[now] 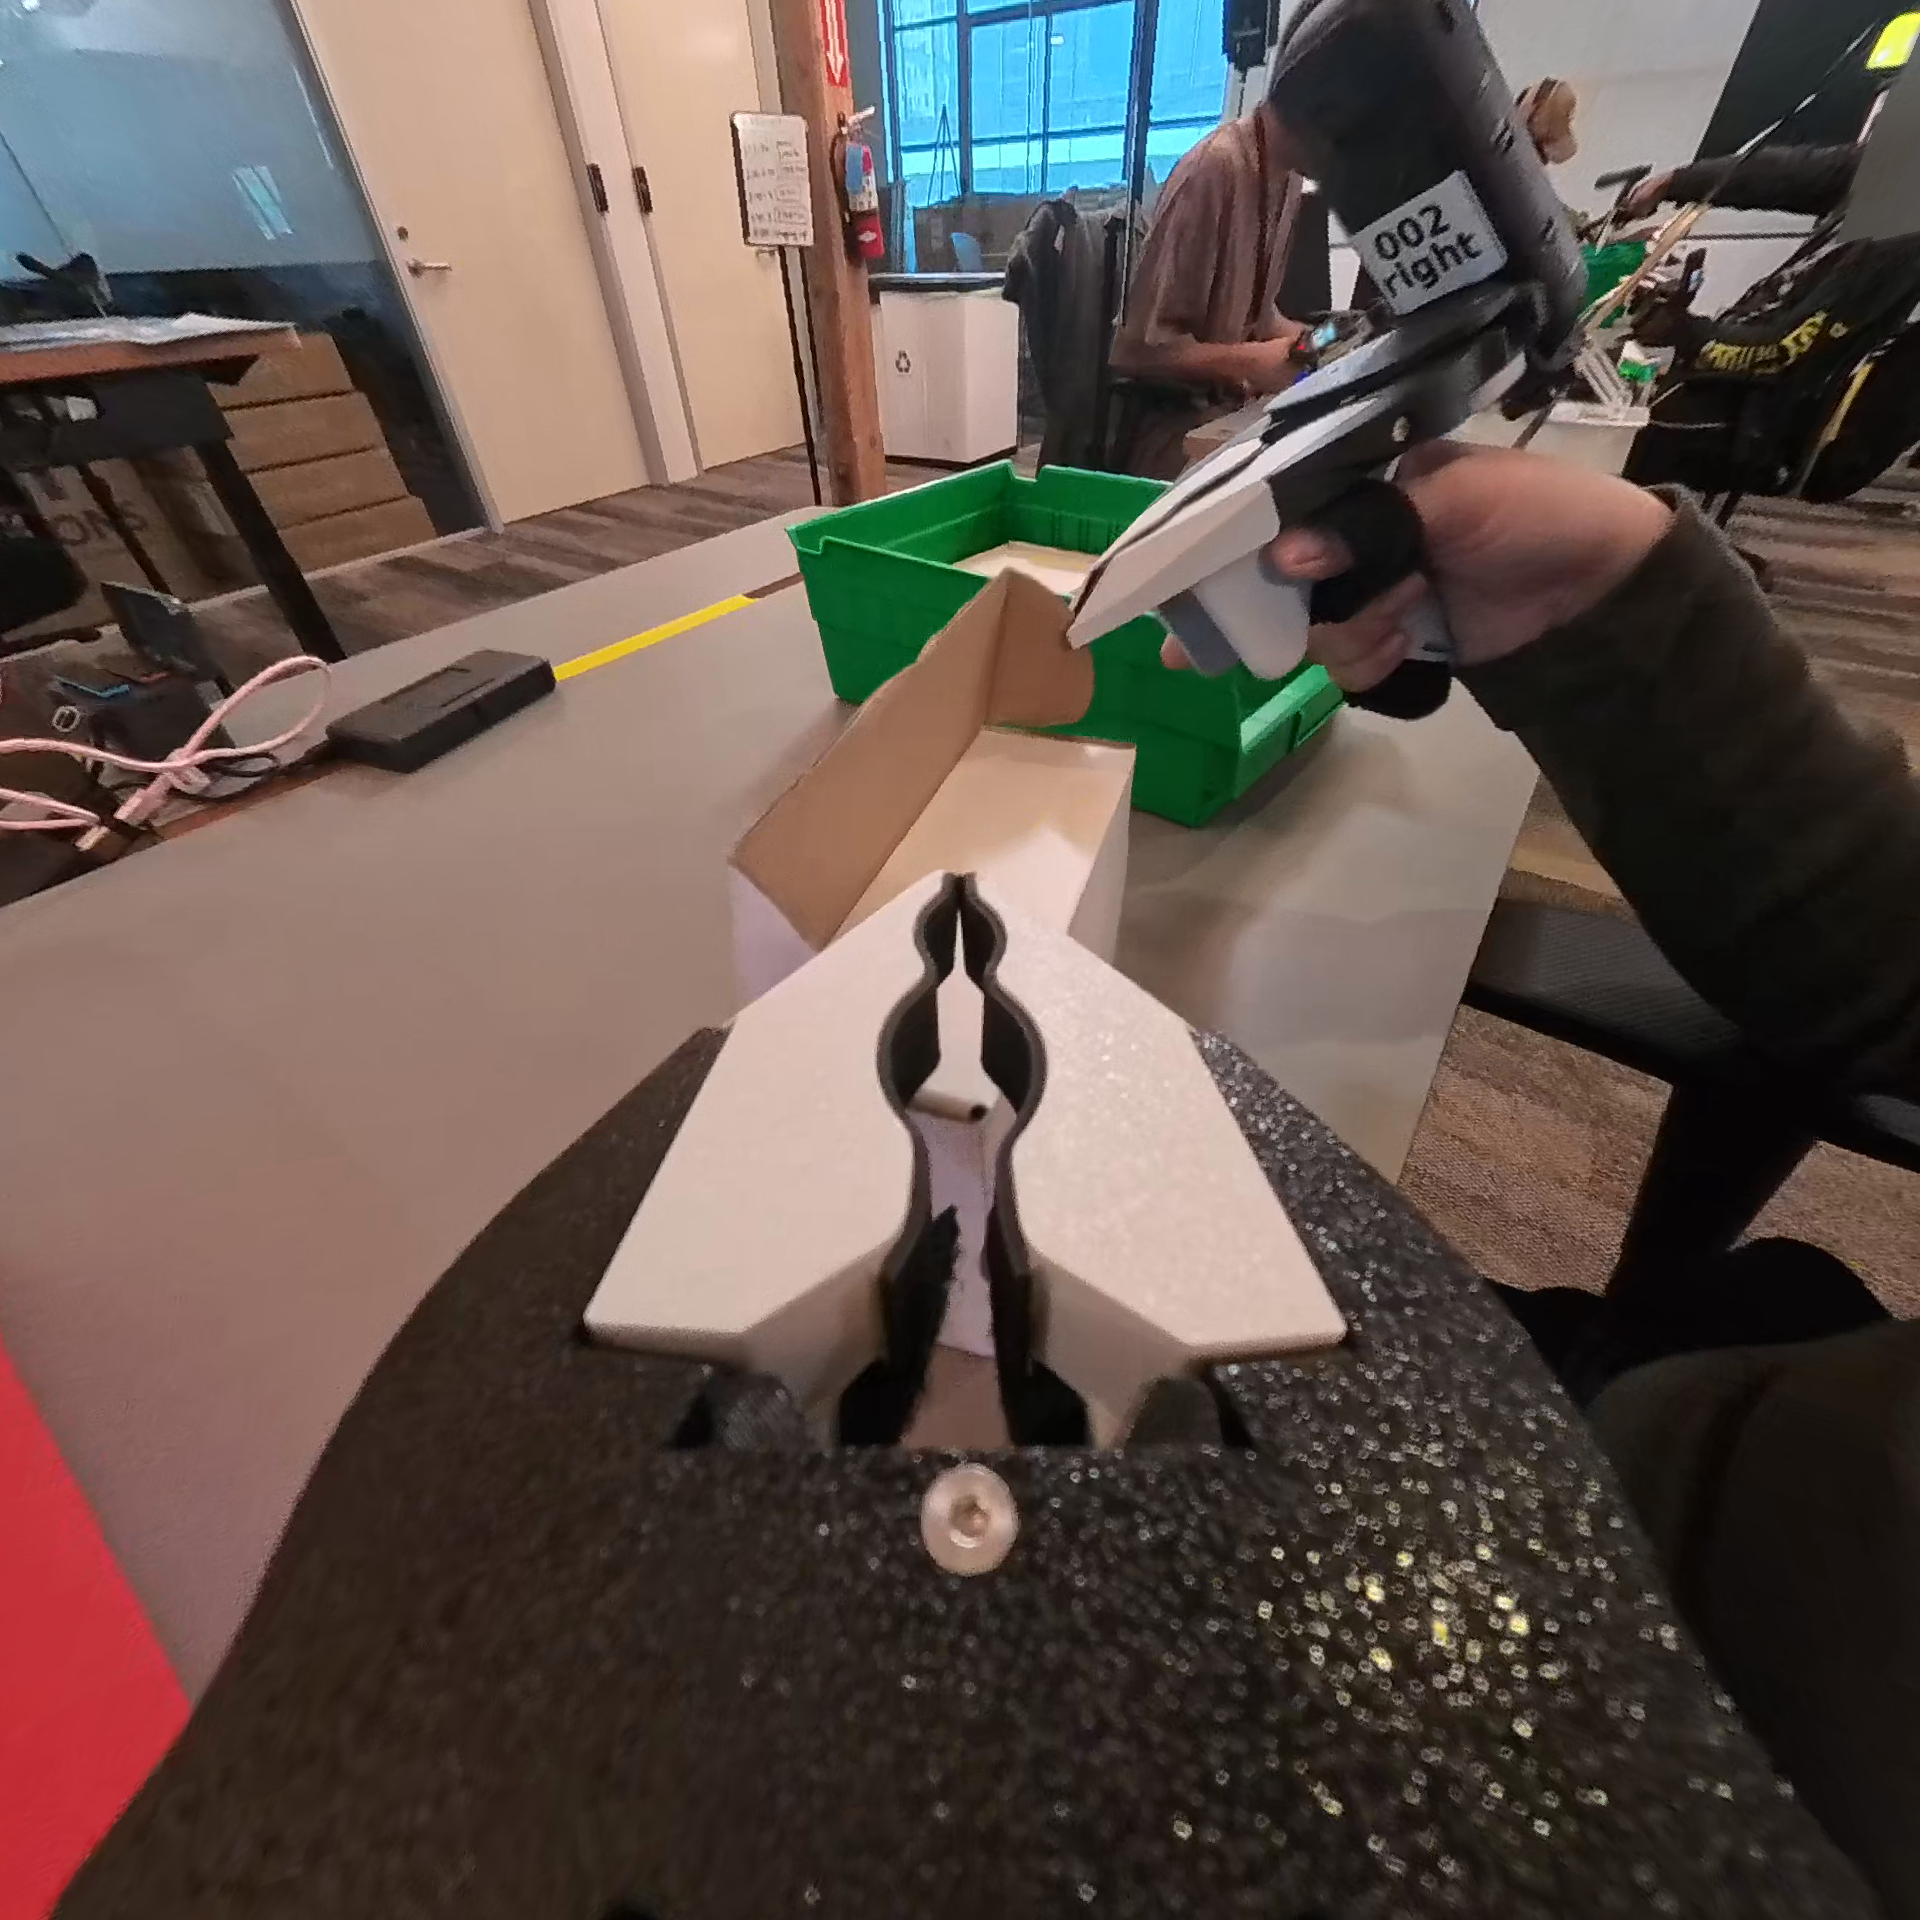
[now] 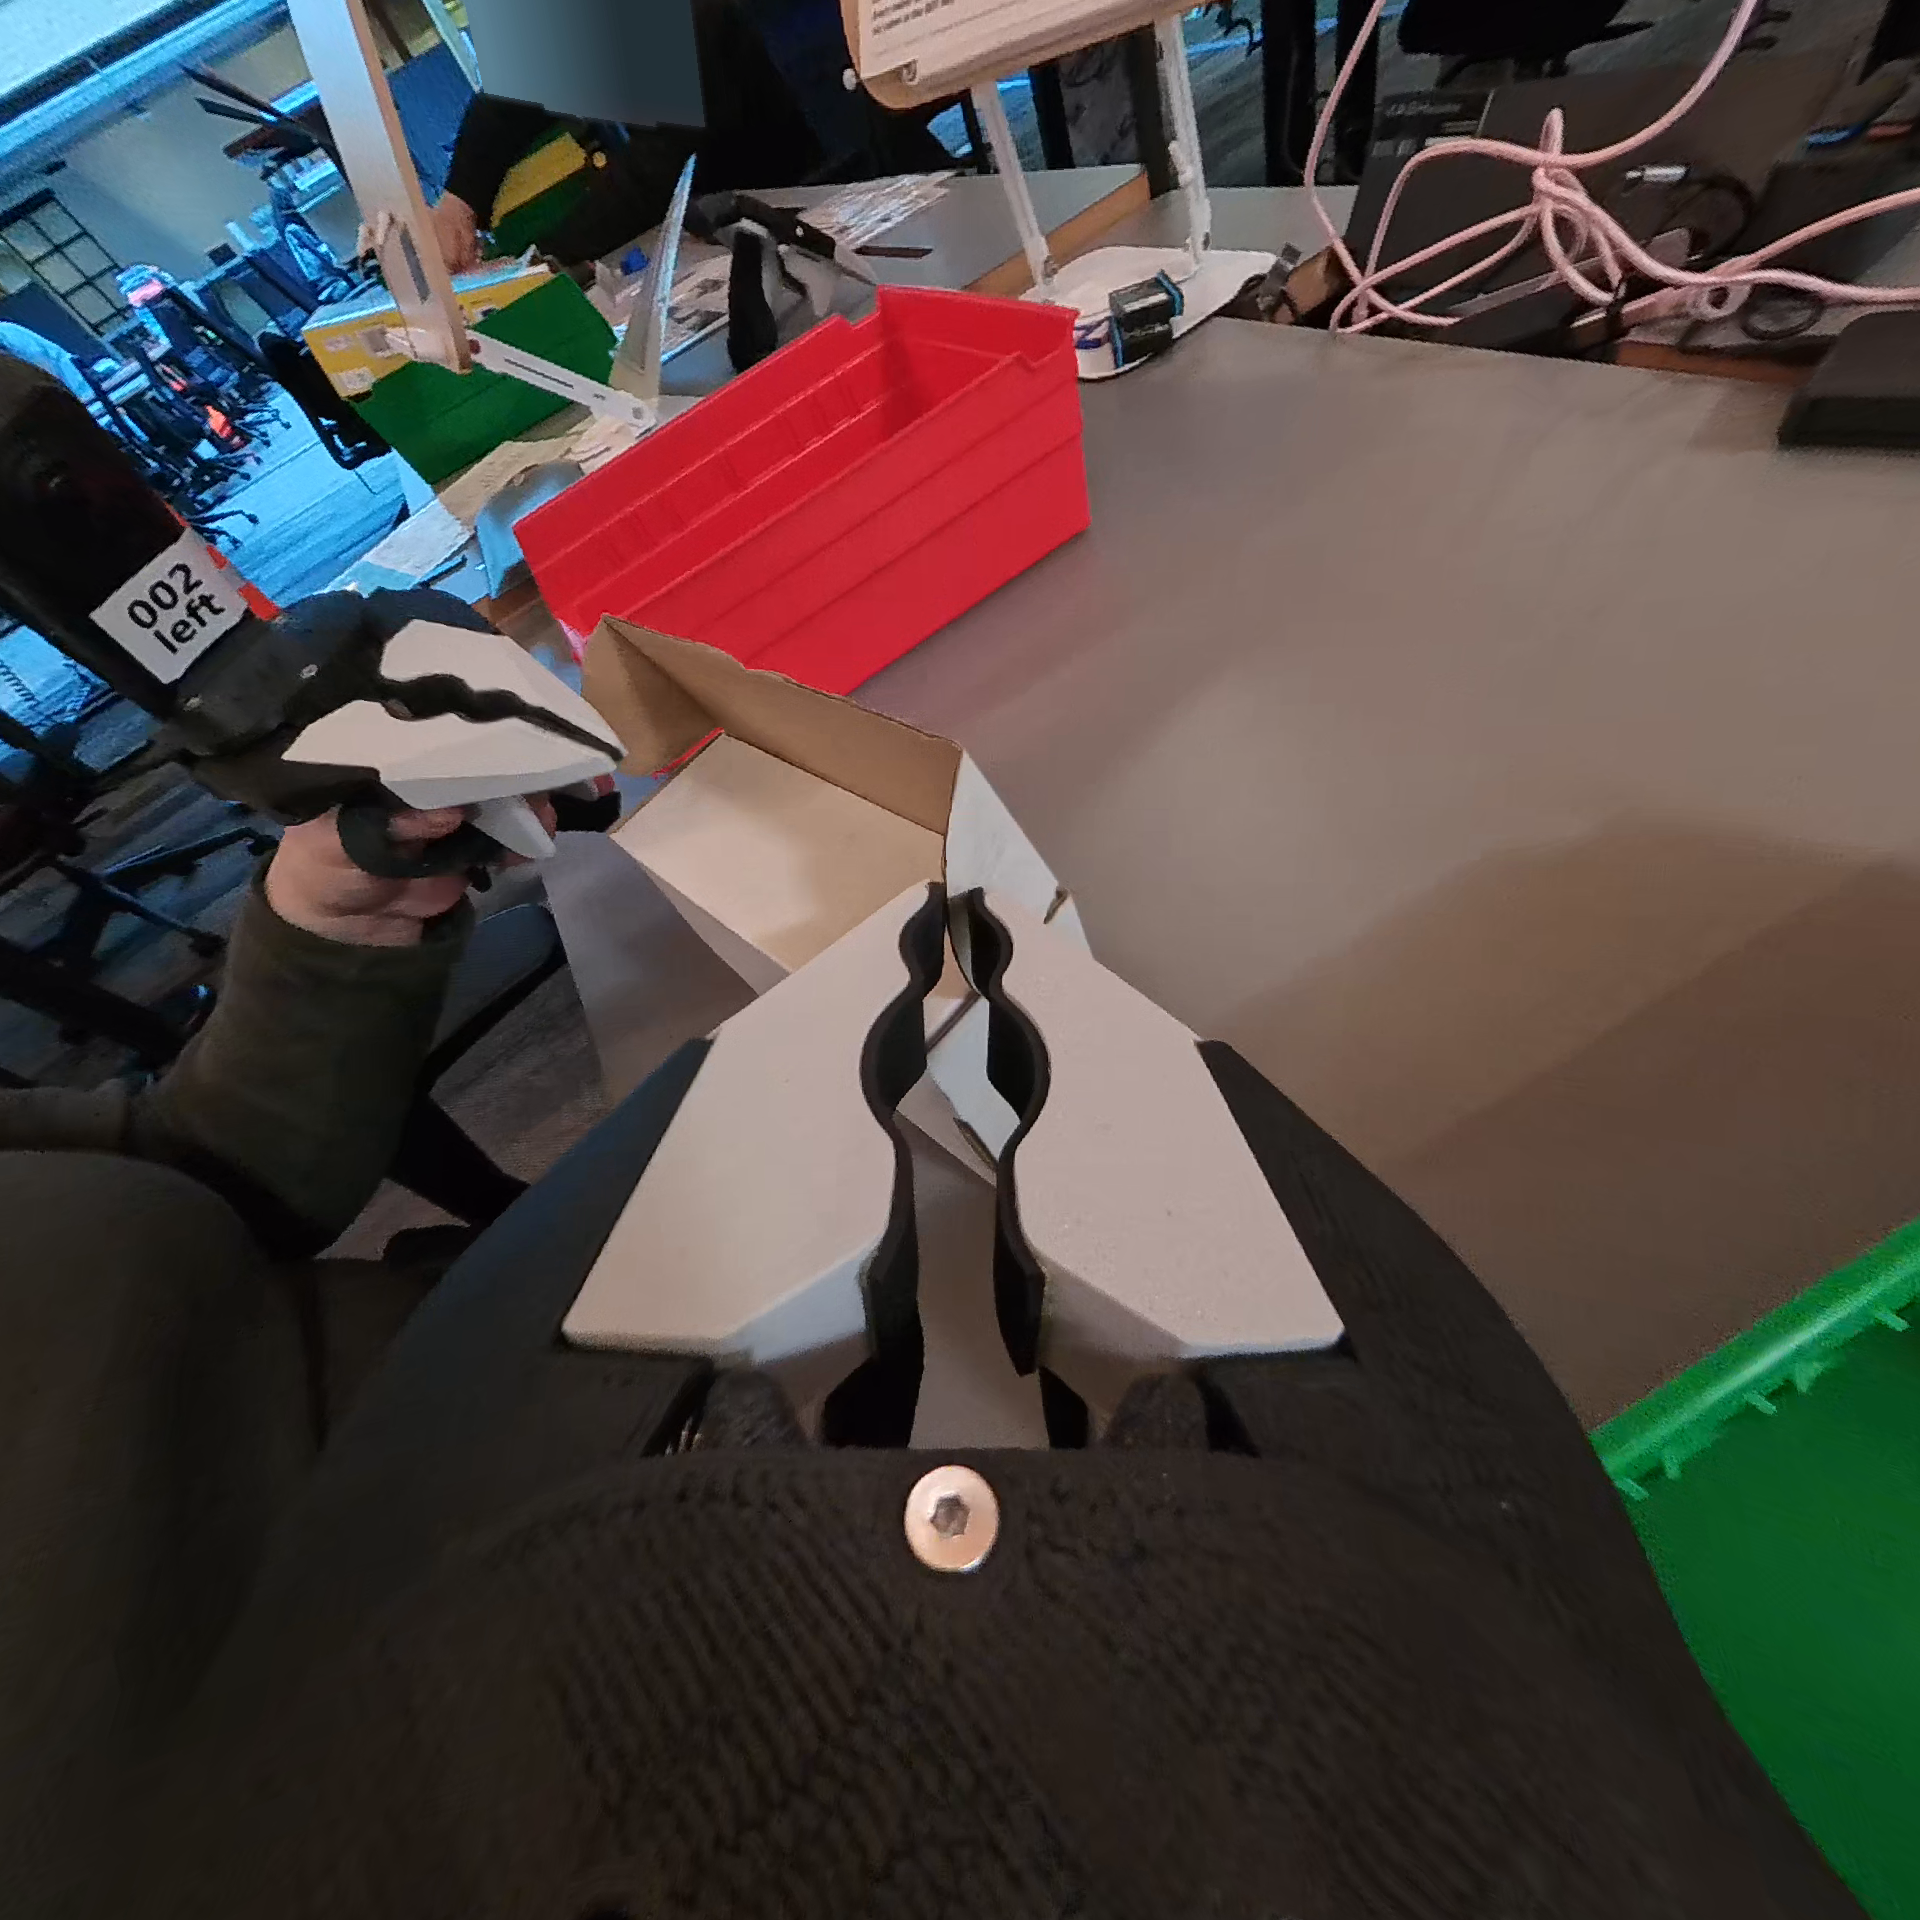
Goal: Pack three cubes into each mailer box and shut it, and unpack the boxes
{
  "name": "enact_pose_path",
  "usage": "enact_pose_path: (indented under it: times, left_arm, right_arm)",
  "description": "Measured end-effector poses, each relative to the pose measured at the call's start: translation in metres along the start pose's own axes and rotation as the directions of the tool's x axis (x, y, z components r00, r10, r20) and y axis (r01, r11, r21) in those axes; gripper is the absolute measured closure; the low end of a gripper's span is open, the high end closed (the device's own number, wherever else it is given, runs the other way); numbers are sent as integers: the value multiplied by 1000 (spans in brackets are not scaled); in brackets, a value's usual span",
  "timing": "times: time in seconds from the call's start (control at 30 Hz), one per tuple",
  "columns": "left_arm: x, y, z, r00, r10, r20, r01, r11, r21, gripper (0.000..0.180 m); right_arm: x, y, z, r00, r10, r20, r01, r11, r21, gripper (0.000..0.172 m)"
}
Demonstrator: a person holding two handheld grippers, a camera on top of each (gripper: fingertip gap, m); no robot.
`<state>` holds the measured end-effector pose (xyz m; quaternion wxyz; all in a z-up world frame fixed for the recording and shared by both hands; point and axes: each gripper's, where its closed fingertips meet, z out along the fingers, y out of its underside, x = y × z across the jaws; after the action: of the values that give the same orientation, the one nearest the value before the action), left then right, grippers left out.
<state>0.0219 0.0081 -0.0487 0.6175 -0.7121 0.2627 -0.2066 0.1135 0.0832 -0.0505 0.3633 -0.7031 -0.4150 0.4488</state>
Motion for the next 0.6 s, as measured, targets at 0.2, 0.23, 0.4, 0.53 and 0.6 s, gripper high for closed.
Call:
enact_pose_path:
  times: [0.2, 0.23, 0.4, 0.53, 0.6]
  left_arm:
    - [-18, -22, -31, 992, -45, 121, 36, 996, 79, 168]
    - [-24, -20, -36, 986, -64, 152, 56, 997, 53, 155]
    - [-24, 7, -35, 979, -137, 151, 156, 981, -117, 141]
    - [-18, 6, -28, 984, -137, 117, 150, 983, -109, 163]
    - [-19, 6, -25, 984, -132, 122, 146, 983, -111, 172]
  right_arm:
    - [2, -1, -2, 1000, -1, -4, 1, 1000, 9, 170]
    - [2, -1, -2, 1000, -3, -4, 3, 1000, 8, 170]
    - [0, -1, 0, 1000, -9, -3, 9, 1000, 5, 170]
    - [0, 0, 0, 1000, -10, -5, 10, 1000, 2, 170]
    - [-1, 0, 1, 1000, -7, 2, 7, 1000, 0, 170]
